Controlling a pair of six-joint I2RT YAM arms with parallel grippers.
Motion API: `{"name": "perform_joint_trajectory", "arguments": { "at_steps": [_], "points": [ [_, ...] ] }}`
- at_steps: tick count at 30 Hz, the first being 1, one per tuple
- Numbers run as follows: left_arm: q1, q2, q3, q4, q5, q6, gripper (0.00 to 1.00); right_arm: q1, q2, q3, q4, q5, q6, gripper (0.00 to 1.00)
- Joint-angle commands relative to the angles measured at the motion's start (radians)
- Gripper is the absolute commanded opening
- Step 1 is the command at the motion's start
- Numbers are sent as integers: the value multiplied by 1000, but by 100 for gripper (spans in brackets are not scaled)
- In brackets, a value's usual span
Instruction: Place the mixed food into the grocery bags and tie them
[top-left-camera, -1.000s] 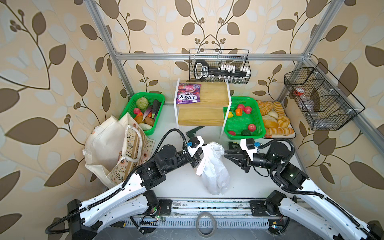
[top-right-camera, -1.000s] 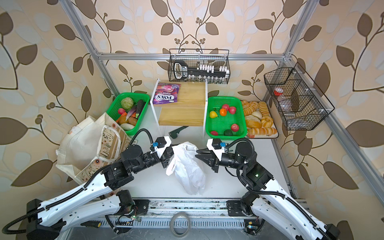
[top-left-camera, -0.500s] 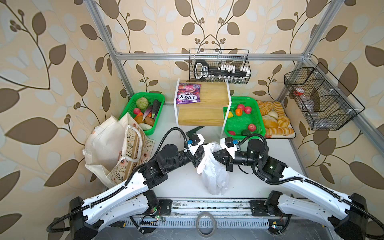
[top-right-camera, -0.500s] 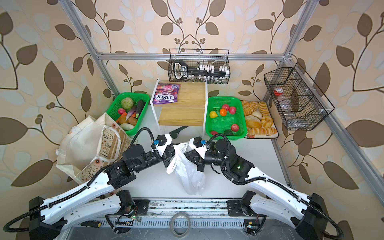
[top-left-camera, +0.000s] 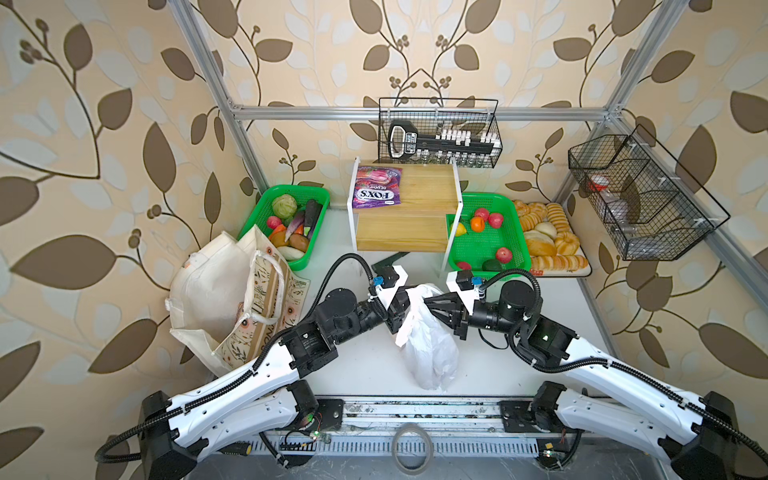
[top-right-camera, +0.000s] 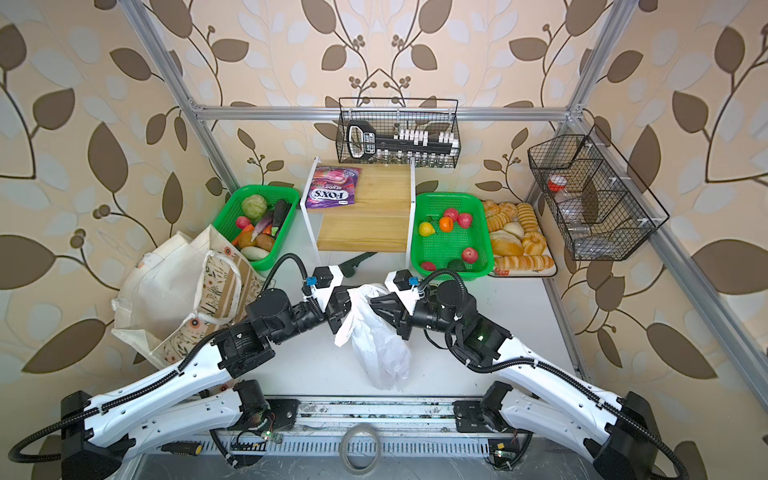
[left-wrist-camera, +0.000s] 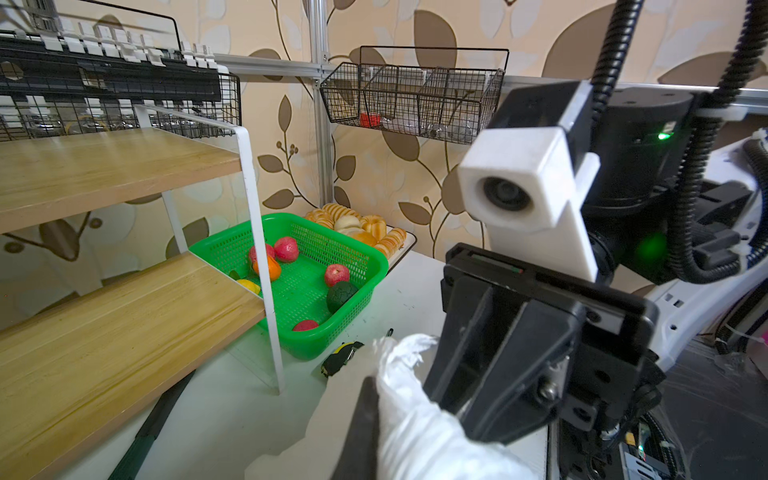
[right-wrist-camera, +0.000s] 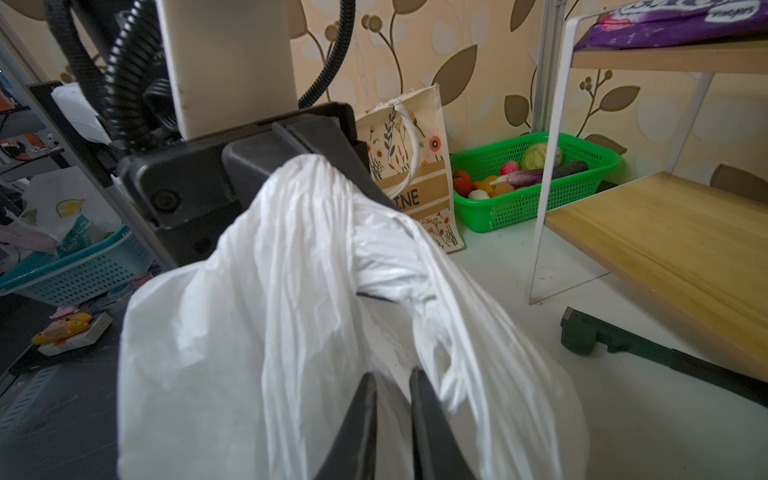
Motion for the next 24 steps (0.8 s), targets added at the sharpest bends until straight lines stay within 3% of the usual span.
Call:
{"name": "perform_joint_trajectory", "arguments": {
  "at_steps": [1,12,17,24],
  "points": [
    [-3,-24,-3,83,23,-19,0,-7,-15,-30,-5,47,8,19],
    [-3,-16,11,53,46,-29,0,-6,4,-47,113,139,85,36],
    [-3,-13,11,48,47,-41,0,0,19,-34,171,20,77,42],
    [-3,-7,15,45,62,-55,0,13,51,-18,177,74,70,36]
  ]
}}
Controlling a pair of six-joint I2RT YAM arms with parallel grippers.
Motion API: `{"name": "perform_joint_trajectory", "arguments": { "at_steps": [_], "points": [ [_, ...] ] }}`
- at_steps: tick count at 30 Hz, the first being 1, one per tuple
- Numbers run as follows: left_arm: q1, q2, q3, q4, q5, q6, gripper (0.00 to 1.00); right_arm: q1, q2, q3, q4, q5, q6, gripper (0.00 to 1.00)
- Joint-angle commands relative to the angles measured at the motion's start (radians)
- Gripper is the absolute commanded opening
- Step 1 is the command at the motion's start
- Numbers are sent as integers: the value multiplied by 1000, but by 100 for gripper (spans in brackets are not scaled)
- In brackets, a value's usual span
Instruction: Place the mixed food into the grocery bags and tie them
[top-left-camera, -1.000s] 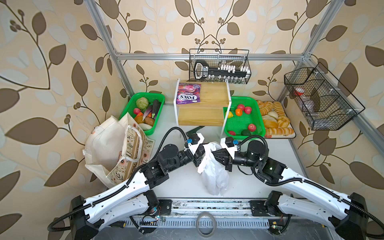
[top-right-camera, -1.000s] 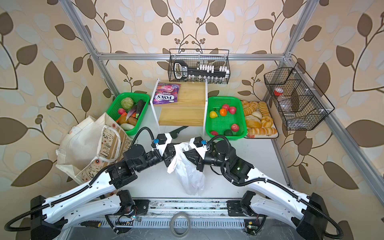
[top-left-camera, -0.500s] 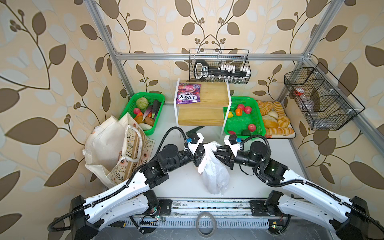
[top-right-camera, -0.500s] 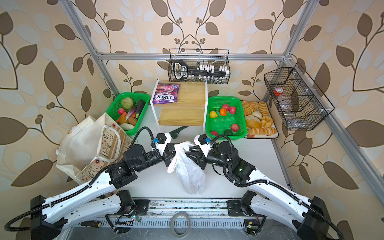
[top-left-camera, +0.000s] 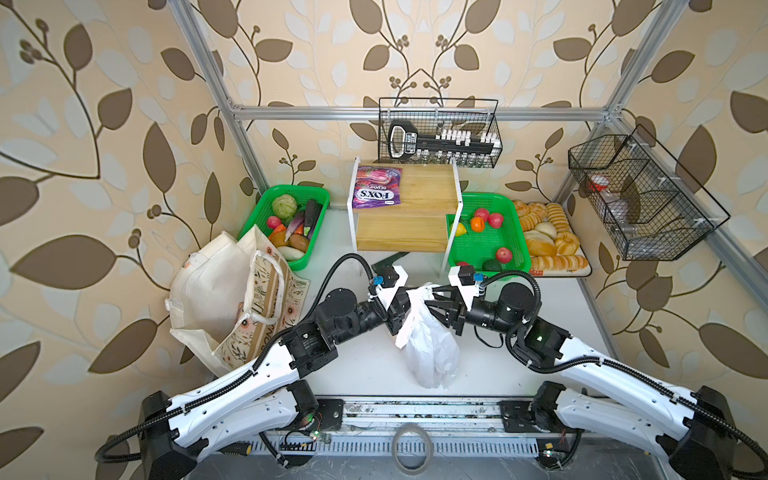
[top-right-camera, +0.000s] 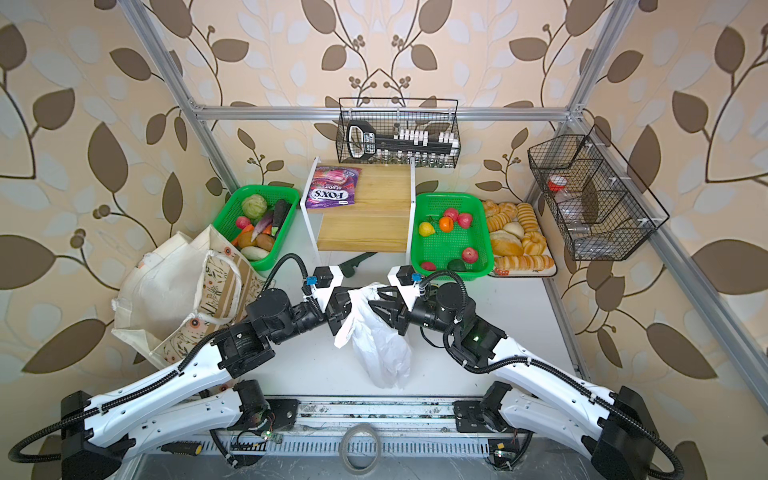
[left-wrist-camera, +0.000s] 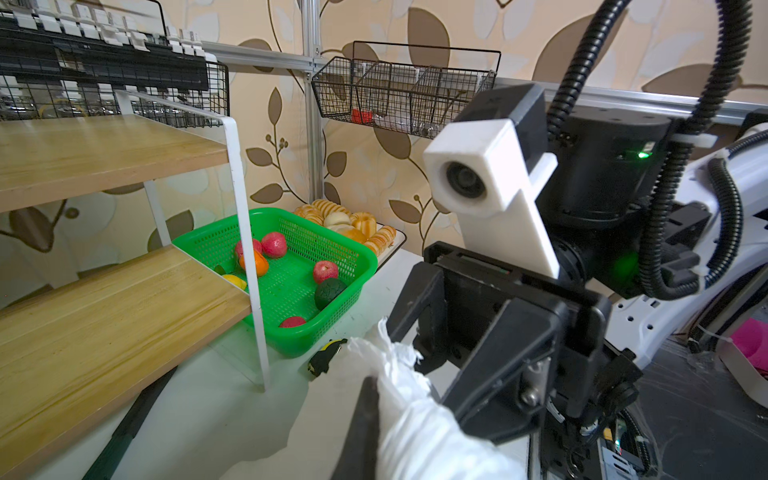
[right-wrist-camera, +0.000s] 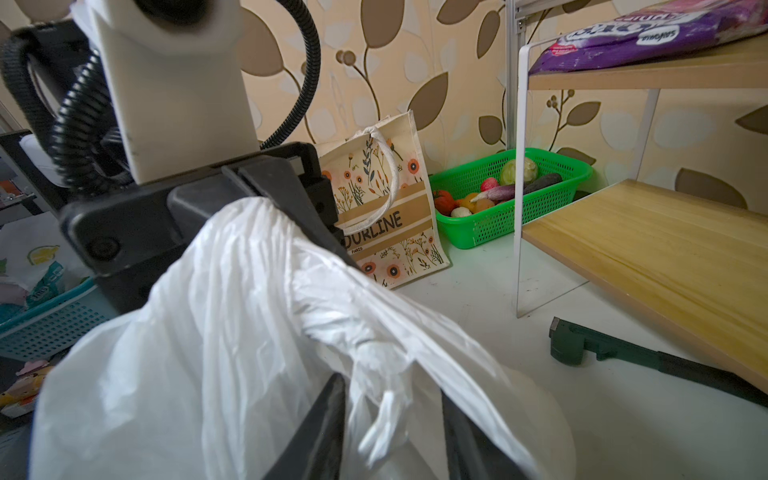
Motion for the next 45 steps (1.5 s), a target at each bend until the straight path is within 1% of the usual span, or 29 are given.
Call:
{"name": "perform_joint_trajectory", "arguments": {
  "at_steps": [1,6,10,11,13,16,23,27,28,29,32,33,34,35,37,40,45],
  "points": [
    [-3,-8,15,49,38,-20,0,6,19,21,27,16,-11,35],
    [-3,-11,14,29,46,-20,0,4,12,15,58,41,5,34],
    [-3,-11,13,15,37,-16,0,4,6,26,71,-1,-1,34],
    [-3,-9,13,13,38,-16,0,6,6,29,71,-9,-1,33],
    [-3,-8,14,15,40,-17,0,8,11,35,60,-23,-14,25],
    [-3,-6,17,16,43,-15,0,10,19,48,15,-3,-36,16],
    [-3,-12,17,-18,13,-5,0,9,-3,46,-6,31,-51,1],
    [-3,-12,21,-52,-3,-4,0,9,-8,51,-50,85,-57,0],
    [-3,-14,23,-62,-10,-4,3,9,-11,51,-59,96,-61,0],
    [-3,-14,23,-69,-16,-4,11,9,-16,49,-63,102,-65,0],
    [-3,-21,26,-102,-49,-3,15,9,-25,50,-75,124,-66,0],
    [-3,-24,27,-118,-69,-6,21,9,-26,51,-81,137,-67,0],
    [-3,-30,27,-136,-87,-4,33,9,-28,52,-91,152,-72,0],
    [-3,-37,25,-150,-97,-3,41,9,-29,55,-105,172,-74,0],
    [-3,-55,23,-178,-99,-3,46,9,-30,62,-132,204,-83,0],
    [-3,-81,30,-240,-97,-19,58,9,-30,75,-175,239,-98,0],
    [-3,-121,66,-357,-112,-84,68,10,-31,92,-225,316,-105,0]
  ]
}}
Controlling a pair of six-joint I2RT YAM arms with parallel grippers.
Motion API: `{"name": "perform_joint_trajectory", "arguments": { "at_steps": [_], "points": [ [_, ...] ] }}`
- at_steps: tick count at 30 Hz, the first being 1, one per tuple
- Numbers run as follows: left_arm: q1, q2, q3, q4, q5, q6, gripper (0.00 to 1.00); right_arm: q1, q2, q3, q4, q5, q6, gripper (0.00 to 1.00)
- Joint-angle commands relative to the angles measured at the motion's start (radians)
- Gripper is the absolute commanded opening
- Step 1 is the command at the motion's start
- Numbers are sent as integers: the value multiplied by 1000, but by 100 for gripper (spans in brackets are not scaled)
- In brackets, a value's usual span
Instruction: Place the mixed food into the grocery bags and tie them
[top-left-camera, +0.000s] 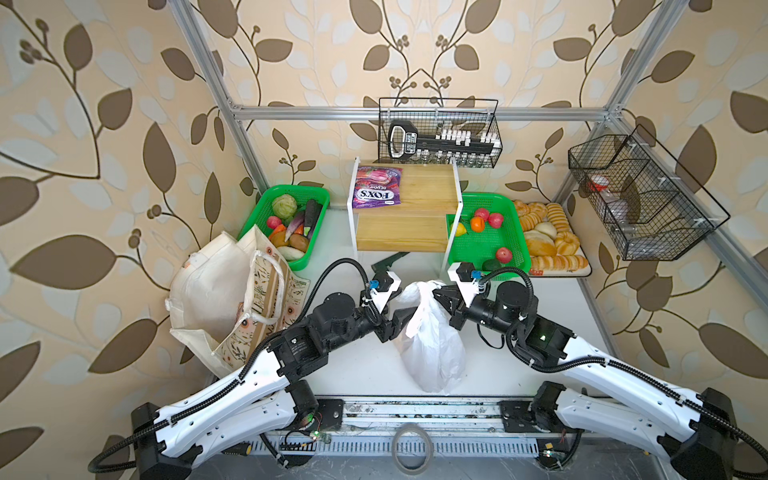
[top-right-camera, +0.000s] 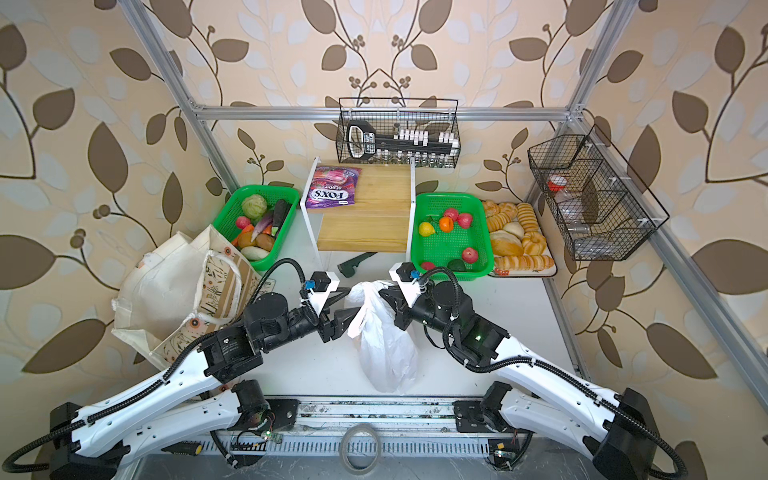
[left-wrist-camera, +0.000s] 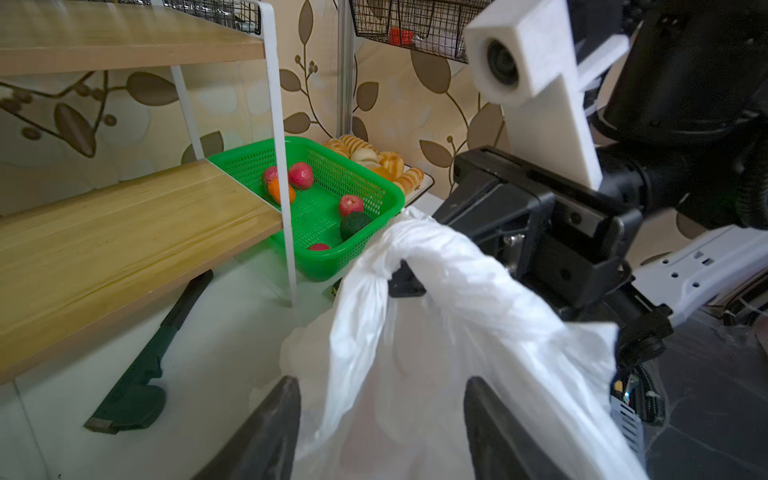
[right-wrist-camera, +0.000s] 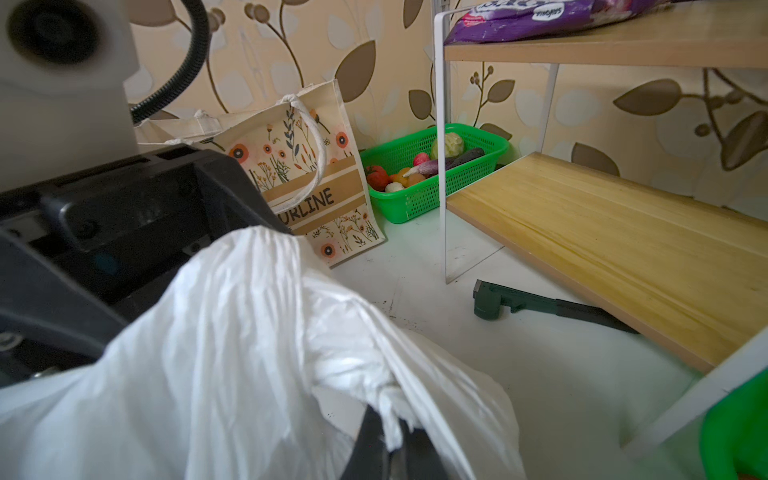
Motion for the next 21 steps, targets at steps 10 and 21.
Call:
{"name": "perform_joint_trajectory", "arguments": {
  "at_steps": [10,21],
  "points": [
    [-3,-92,120,-184,105,-272,80,-9,-15,74,-121,124,-17,0],
    [-3,101,240,-276,189,-228,68,-17,-27,71,-114,71,-3,0]
  ]
}}
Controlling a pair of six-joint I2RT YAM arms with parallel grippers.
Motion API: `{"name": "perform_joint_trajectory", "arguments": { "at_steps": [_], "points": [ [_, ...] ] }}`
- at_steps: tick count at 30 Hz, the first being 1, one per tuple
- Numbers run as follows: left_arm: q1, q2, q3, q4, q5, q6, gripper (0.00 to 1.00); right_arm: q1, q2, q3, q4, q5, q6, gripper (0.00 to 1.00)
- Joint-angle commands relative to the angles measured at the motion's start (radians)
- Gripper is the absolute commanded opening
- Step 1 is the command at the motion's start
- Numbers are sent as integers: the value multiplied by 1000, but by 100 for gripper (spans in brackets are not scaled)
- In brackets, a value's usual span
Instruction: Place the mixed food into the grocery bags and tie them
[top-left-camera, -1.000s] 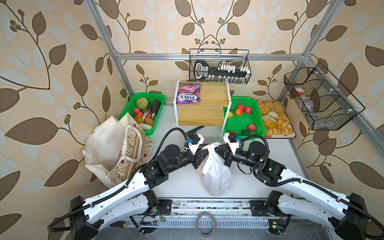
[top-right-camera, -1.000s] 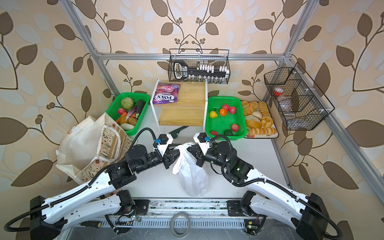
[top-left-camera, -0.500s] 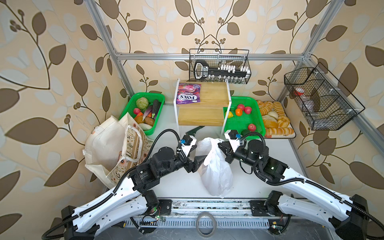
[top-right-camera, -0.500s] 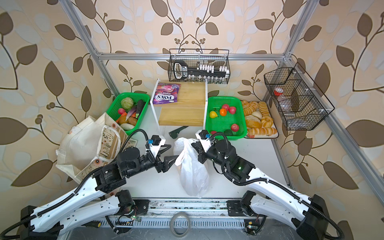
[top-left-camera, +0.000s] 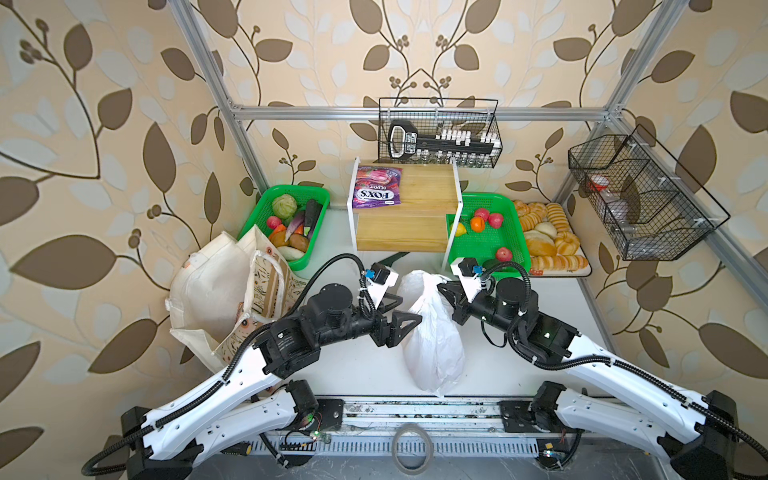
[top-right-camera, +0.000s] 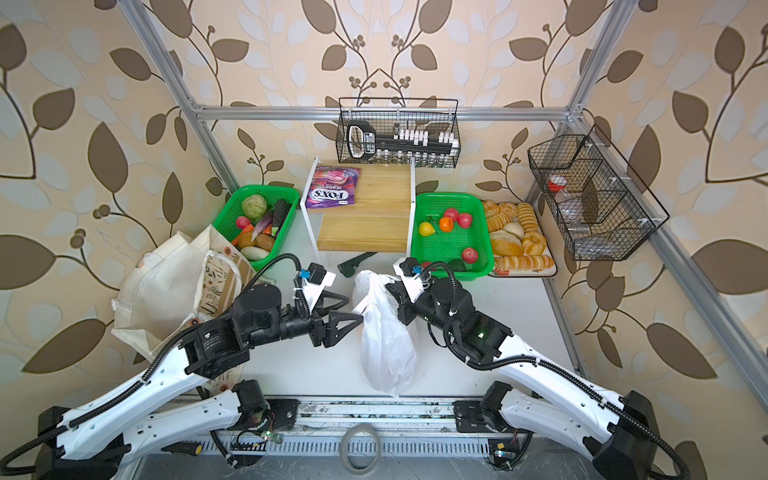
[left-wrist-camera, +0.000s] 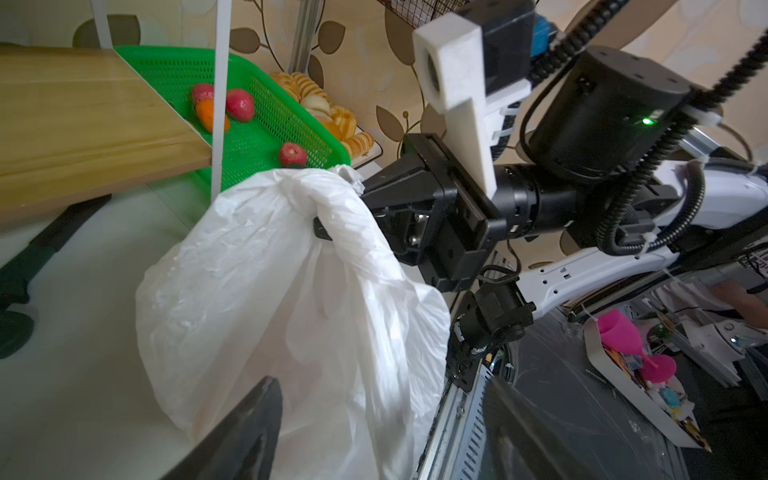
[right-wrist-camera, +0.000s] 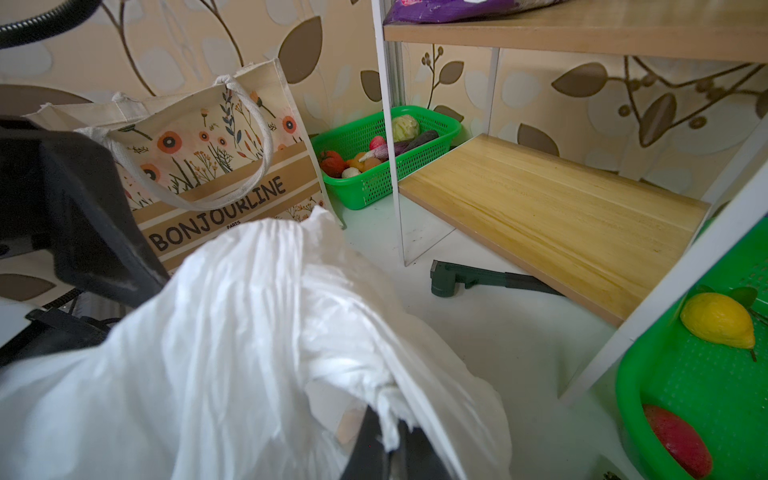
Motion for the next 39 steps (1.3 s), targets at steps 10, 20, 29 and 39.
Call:
{"name": "perform_joint_trajectory", "arguments": {
  "at_steps": [10,20,29,39],
  "points": [
    [-3,65,100,-187,-210,-8,8,-139,-77,76,-263,-158,24,0],
    [-3,31,44,-137,-248,-38,0,-265,-130,120,-374,-585,59,0],
    [-3,121,80,-182,-317,-83,0,-285,-165,251,-546,-450,49,0],
    [-2,66,34,-230,-533,-167,0,-313,-199,305,-626,-188,58,0]
  ]
}}
